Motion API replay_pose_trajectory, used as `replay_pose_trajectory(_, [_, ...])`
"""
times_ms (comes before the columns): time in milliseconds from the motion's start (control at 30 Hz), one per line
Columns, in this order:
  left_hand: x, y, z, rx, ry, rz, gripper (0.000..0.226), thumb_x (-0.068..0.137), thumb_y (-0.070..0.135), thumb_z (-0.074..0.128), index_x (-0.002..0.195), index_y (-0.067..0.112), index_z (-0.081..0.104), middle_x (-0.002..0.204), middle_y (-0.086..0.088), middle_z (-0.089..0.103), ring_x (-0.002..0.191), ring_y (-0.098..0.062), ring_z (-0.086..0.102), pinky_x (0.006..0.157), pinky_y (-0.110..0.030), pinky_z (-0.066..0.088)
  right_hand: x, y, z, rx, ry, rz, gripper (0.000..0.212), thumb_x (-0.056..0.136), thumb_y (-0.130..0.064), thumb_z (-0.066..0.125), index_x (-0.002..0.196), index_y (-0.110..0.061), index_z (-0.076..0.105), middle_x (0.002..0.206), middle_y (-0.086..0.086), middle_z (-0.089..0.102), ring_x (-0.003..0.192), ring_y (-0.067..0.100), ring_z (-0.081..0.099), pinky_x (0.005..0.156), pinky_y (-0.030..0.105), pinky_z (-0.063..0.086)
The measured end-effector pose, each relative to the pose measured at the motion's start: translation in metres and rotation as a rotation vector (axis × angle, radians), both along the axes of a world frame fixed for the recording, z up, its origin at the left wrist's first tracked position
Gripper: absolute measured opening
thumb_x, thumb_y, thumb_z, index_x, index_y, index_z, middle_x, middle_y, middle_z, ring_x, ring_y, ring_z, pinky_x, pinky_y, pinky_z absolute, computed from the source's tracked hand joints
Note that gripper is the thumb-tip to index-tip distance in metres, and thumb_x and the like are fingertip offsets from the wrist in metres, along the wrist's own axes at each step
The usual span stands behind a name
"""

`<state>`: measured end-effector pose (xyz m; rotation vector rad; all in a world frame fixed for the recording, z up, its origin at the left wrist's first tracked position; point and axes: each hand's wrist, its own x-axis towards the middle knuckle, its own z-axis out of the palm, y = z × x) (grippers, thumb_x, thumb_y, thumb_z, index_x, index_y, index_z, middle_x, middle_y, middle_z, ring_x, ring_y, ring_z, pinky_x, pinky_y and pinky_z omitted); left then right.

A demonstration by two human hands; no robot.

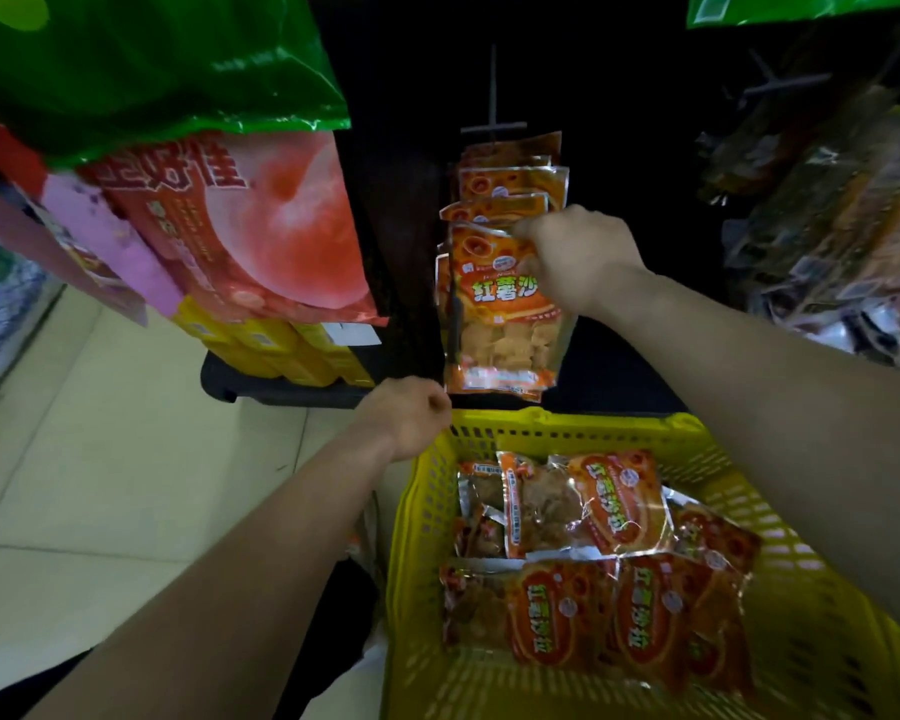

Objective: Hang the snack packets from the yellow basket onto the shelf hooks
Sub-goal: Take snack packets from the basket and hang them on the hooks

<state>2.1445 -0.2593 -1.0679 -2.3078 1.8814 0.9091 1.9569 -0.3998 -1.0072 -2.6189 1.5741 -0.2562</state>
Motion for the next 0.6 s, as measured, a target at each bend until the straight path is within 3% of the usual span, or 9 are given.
replay_pose_trajectory(133, [0.004, 0.007, -0.001, 0.045, -0.065, -0.032, 0.02, 0.095, 0.039, 0.059, 0.108, 0.031, 0.072, 0.111, 0.005, 0.073, 0.103, -0.015, 0.066, 0.086, -0.03, 0.052, 0.001, 0.008, -0.008, 0.025, -0.024, 0.021, 0.038, 0.092, -0.033, 0.064, 0.13, -0.038, 0.057, 0.115, 0.006, 0.067, 0.099, 0.03, 0.065, 0.071, 0.035, 0.052])
replay_pose_trajectory(233, [0.003, 0.002, -0.001, 0.008, 0.08, 0.036, 0.019, 0.095, 0.038, 0.061, 0.109, 0.034, 0.072, 0.11, 0.008, 0.071, 0.099, -0.013, 0.066, 0.085, -0.028, 0.052, 0.005, 0.012, -0.011, 0.086, -0.017, 0.067, 0.041, 0.091, -0.036, 0.064, 0.132, -0.038, 0.055, 0.121, 0.005, 0.065, 0.105, 0.031, 0.063, 0.078, 0.039, 0.054])
replay_pose_trajectory(367, [-0.017, -0.013, -0.013, -0.034, 0.235, 0.07, 0.011, 0.095, 0.035, 0.061, 0.098, 0.036, 0.072, 0.099, 0.015, 0.068, 0.095, -0.007, 0.063, 0.074, -0.018, 0.043, 0.012, 0.015, -0.021, 0.096, 0.015, 0.088, 0.042, 0.09, -0.034, 0.065, 0.132, -0.036, 0.056, 0.115, 0.006, 0.067, 0.102, 0.031, 0.063, 0.07, 0.036, 0.05])
replay_pose_trajectory(500, [-0.03, -0.032, -0.035, 0.026, 0.32, 0.093, 0.016, 0.095, 0.034, 0.062, 0.107, 0.034, 0.072, 0.108, 0.012, 0.067, 0.106, -0.011, 0.062, 0.093, -0.026, 0.048, 0.015, 0.012, -0.035, 0.151, 0.014, 0.073, 0.044, 0.092, -0.03, 0.066, 0.135, -0.034, 0.055, 0.119, 0.009, 0.065, 0.103, 0.032, 0.063, 0.066, 0.036, 0.047])
replay_pose_trajectory(600, [-0.035, -0.048, -0.051, 0.089, 0.35, 0.082, 0.021, 0.095, 0.03, 0.061, 0.113, 0.031, 0.073, 0.126, 0.006, 0.065, 0.115, -0.014, 0.058, 0.099, -0.025, 0.043, 0.017, 0.002, -0.041, 0.17, 0.014, 0.068, 0.046, 0.092, -0.029, 0.066, 0.137, -0.032, 0.054, 0.122, 0.009, 0.064, 0.107, 0.032, 0.062, 0.076, 0.04, 0.053])
